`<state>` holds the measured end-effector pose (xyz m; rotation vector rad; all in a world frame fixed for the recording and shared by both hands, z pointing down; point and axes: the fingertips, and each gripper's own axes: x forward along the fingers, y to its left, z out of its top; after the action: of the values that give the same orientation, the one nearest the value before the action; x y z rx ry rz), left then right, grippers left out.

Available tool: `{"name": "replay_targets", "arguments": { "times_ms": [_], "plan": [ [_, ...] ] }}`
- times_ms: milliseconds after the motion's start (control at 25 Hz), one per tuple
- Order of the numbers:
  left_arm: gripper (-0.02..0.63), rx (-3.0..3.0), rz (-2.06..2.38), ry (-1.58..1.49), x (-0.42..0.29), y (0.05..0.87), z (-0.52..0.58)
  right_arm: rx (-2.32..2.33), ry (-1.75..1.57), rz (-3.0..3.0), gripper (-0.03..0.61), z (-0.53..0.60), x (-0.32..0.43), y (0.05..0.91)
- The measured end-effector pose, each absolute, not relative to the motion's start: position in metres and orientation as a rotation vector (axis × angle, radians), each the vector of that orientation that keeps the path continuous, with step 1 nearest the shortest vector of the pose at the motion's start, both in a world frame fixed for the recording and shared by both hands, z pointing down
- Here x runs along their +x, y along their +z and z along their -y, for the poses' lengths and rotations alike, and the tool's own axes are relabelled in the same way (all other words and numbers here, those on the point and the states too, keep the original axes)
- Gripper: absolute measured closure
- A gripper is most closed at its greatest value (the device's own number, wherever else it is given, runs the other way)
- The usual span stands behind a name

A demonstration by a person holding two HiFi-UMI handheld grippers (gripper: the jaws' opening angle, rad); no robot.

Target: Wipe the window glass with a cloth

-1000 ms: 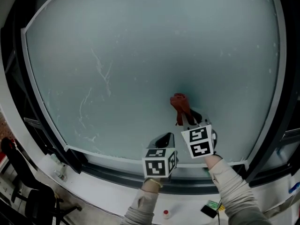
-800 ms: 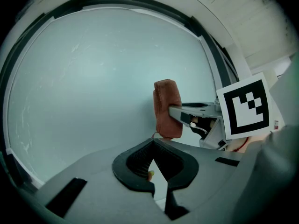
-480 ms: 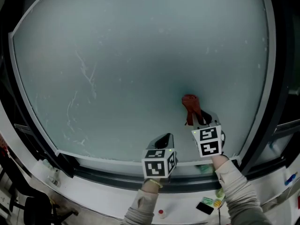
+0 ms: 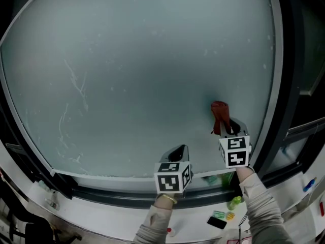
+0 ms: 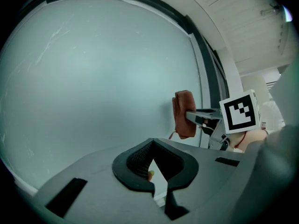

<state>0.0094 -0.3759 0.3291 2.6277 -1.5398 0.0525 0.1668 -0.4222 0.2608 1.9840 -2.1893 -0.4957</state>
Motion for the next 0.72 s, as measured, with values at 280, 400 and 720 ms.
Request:
{"name": "replay_targets", "arguments": {
  "times_ms": [280,400,720],
  "plan": [
    [0.61,2.663,1.491,0.058,0.029,0.329,0.374,2.11,-0.438,2.094,0.531,0.417,0.22,0.265],
    [0.609,2.675,1.483,0.05,0.032,0.324,0.372,2.134,-0.419,2.088,0.53,0.414,0.227,0.264],
    [0.609,2.664,1.518,0.036,0.02,0.32,0.364,2.09,-0.493,2.162,0.53,0.399,0.194,0.254]
  ]
}}
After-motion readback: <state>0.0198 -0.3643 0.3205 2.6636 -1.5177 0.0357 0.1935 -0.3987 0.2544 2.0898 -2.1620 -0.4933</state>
